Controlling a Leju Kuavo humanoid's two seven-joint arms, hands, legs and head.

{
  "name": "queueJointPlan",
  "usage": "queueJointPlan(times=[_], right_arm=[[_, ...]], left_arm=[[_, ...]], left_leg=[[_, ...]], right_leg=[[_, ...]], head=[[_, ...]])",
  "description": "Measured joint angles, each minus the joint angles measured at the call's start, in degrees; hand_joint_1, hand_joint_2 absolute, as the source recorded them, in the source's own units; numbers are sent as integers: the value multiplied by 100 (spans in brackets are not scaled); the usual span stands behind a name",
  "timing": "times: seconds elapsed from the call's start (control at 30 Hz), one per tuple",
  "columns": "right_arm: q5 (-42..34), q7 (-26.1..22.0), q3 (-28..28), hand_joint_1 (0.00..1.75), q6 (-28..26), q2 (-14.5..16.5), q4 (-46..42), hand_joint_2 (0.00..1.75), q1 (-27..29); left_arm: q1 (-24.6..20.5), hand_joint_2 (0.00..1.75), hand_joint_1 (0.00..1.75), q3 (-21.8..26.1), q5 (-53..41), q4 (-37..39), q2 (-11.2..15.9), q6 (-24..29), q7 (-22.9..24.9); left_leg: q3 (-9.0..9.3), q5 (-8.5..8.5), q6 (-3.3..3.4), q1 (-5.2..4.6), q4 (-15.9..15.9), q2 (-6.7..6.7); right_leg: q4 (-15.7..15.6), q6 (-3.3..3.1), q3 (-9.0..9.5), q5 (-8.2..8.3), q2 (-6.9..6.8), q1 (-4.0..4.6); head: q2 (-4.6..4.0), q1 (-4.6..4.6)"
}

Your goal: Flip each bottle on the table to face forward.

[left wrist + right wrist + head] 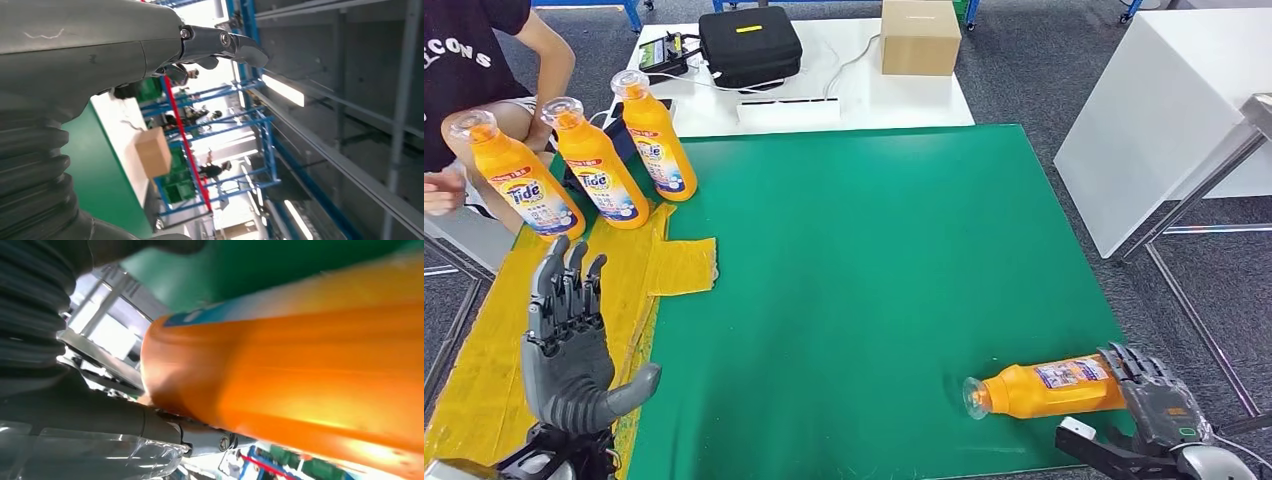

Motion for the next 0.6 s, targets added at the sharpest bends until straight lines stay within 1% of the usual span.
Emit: queueJointPlan(times=[0.03, 0.07, 0.17, 0.2, 0.23, 0.27, 0.47, 0.6], right_arm=[[26, 1, 75, 66, -78, 31, 70, 175, -61], [50, 5, 144, 82, -135, 57, 133, 175, -117], [132, 58, 359, 151, -285, 131, 345, 175, -322], [154, 78, 426, 167, -339, 154, 416, 175, -392], [162, 87, 479, 173, -386, 173, 477, 175, -448], [165, 93, 531, 175, -434, 193, 532, 175, -496], [74, 64, 735, 175, -675, 325, 662, 175, -636], [-235, -209, 785, 175, -1000, 507, 673, 175, -693]], left_arm=[[21, 175, 0, -16, -8, -56, 1, -22, -1], [36, 175, 0, -32, -20, -91, 3, -35, -1], [61, 175, 0, -94, -85, -149, 7, -38, -3], [66, 175, 0, -116, -107, -157, 8, -33, -4], [70, 175, 0, -135, -118, -161, 11, -29, -4], [77, 175, 0, -150, -128, -165, 15, -25, -5], [128, 175, 0, -201, -134, -219, 42, -17, -9], [128, 175, 0, -226, -166, -245, 50, -66, 9]], left_leg=[[1, 0, 0, 0, 0, 1], [3, 0, 0, 1, 0, 1], [12, 0, 0, 4, -1, 5], [15, 0, 0, 6, -1, 6], [18, 0, -1, 6, -1, 7], [21, 0, -1, 6, -1, 7], [29, -1, -1, 6, -1, 9], [28, -1, -1, 6, -1, 9]], right_leg=[[0, 0, 1, 0, 0, 0], [0, 0, 2, 0, 0, 1], [0, 0, 9, 0, 3, 4], [0, 0, 12, 0, 4, 6], [0, -1, 14, 0, 5, 7], [0, -1, 16, 0, 5, 7], [0, -1, 22, 0, 6, 7], [0, -1, 24, 0, 6, 8]], head=[[0, 0], [0, 0], [0, 1], [0, 1], [0, 1], [0, 1], [0, 2], [0, 1]])
